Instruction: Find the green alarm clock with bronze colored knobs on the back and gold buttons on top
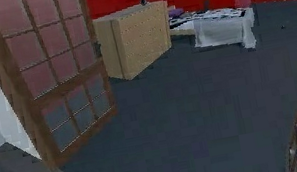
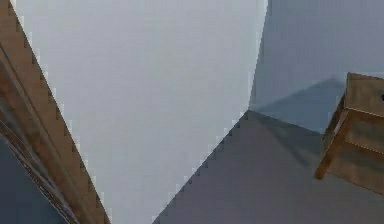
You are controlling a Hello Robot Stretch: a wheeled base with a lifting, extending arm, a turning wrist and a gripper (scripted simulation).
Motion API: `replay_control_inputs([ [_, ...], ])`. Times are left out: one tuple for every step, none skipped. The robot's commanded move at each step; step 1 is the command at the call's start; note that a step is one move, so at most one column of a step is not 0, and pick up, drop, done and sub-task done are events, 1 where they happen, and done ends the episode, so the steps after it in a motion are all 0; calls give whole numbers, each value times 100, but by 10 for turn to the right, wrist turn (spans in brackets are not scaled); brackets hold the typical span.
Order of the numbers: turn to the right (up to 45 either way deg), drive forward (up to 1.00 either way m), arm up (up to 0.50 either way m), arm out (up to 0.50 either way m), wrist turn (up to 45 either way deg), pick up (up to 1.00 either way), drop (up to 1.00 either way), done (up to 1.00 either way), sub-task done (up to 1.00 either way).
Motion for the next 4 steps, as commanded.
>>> replay_control_inputs([
  [60,0,0,0,0,0,0,0,0],
  [0,100,0,0,0,0,0,0,0],
  [0,100,0,0,0,0,0,0,0],
  [0,100,0,0,0,0,0,0,0],
])
